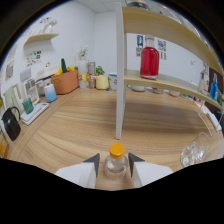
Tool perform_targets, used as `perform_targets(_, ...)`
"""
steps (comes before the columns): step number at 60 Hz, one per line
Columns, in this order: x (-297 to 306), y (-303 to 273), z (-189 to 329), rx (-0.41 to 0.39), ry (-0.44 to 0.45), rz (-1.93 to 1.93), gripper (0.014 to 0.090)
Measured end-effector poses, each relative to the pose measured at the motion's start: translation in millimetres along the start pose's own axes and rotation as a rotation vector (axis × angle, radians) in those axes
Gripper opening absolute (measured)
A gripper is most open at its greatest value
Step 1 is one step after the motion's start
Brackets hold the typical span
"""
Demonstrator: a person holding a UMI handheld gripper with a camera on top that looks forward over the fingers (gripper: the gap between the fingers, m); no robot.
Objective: Make me a cup of Mount Fuji.
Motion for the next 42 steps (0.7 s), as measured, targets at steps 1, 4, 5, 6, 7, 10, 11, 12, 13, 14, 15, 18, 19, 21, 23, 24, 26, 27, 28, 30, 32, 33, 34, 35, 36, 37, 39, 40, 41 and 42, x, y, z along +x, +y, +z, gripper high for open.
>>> perform_targets(1,-1.8,-0.8,-2.9,0.000,-0.008,-0.003,0.0559)
perform_targets(4,-6.7,-4.8,-11.6,0.010,-0.038,-0.006,0.0769)
perform_targets(5,-8.4,-6.7,-15.2,0.016,-0.049,-0.005,0.0811)
perform_targets(6,-10.0,-8.0,-18.9,0.022,-0.058,-0.005,0.0838)
perform_targets(7,-10.7,-10.6,-24.2,0.028,-0.065,-0.003,0.0858)
perform_targets(10,-9.7,-18.9,-38.5,0.050,-0.081,-0.001,0.0858)
perform_targets(11,-8.6,-21.9,-43.7,0.057,-0.085,-0.001,0.0862)
perform_targets(12,-6.7,-24.5,-48.9,0.064,-0.089,0.000,0.0860)
perform_targets(13,-4.5,-27.8,-55.1,0.072,-0.090,0.001,0.0861)
perform_targets(14,-2.2,-31.1,-61.0,0.080,-0.091,0.003,0.0861)
perform_targets(15,0.5,-34.0,-66.9,0.088,-0.093,0.005,0.0862)
perform_targets(18,10.3,-41.9,-85.1,0.112,-0.098,0.014,0.0862)
perform_targets(19,14.8,-44.3,-90.7,0.119,-0.098,0.017,0.0861)
perform_targets(21,24.2,-48.0,-101.9,0.134,-0.096,0.022,0.0861)
perform_targets(23,35.3,-50.5,-112.2,0.147,-0.090,0.026,0.0862)
perform_targets(24,41.2,-51.3,-117.0,0.153,-0.087,0.027,0.0862)
perform_targets(26,56.1,-51.9,-125.7,0.167,-0.080,0.025,0.0864)
perform_targets(27,63.4,-52.0,-128.9,0.172,-0.074,0.023,0.0863)
perform_targets(28,70.8,-51.4,-132.2,0.175,-0.067,0.021,0.0862)
perform_targets(30,86.3,-49.5,-138.0,0.181,-0.051,0.019,0.0865)
perform_targets(32,102.6,-46.3,-141.7,0.184,-0.036,0.019,0.0864)
perform_targets(33,110.4,-43.9,-142.8,0.182,-0.029,0.021,0.0862)
perform_targets(34,118.1,-41.3,-143.8,0.177,-0.022,0.024,0.0865)
perform_targets(35,126.3,-38.3,-144.6,0.171,-0.014,0.027,0.0864)
perform_targets(36,135.1,-35.5,-145.1,0.164,-0.005,0.031,0.0866)
perform_targets(37,144.5,-33.1,-144.8,0.160,0.006,0.035,0.0867)
perform_targets(39,161.9,-28.9,-145.3,0.145,0.026,0.043,0.0861)
perform_targets(40,170.0,-27.9,-145.6,0.138,0.036,0.047,0.0861)
perform_targets(41,178.0,-27.6,-145.8,0.133,0.046,0.051,0.0857)
perform_targets(42,186.2,-27.9,-146.1,0.130,0.057,0.055,0.0857)
